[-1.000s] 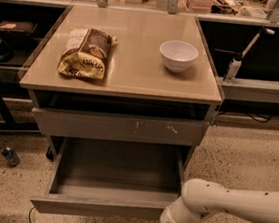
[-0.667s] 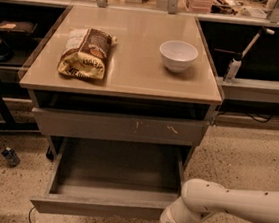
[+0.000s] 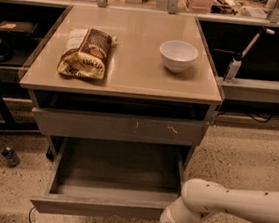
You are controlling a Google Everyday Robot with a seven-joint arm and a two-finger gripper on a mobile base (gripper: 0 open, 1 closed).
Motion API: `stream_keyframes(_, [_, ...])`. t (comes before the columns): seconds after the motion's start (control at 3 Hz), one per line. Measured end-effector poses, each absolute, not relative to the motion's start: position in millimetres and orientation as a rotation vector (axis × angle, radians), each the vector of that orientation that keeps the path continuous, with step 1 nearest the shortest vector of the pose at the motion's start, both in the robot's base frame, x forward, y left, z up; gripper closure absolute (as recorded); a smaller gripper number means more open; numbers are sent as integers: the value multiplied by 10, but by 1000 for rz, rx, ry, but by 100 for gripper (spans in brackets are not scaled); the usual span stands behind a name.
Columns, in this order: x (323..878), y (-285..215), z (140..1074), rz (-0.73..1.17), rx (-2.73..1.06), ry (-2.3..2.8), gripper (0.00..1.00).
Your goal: Close middle drawer
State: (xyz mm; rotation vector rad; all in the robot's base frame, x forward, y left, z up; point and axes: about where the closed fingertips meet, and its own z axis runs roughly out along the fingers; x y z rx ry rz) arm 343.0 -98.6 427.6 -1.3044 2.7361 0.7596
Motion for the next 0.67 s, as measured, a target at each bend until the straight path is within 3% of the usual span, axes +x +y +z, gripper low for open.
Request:
stream_keyframes(0.33, [3435,-981,4280,759,-1307,2735,100])
stream_keyframes(0.67, [3690,-863,4390,713,-1360,2691,100])
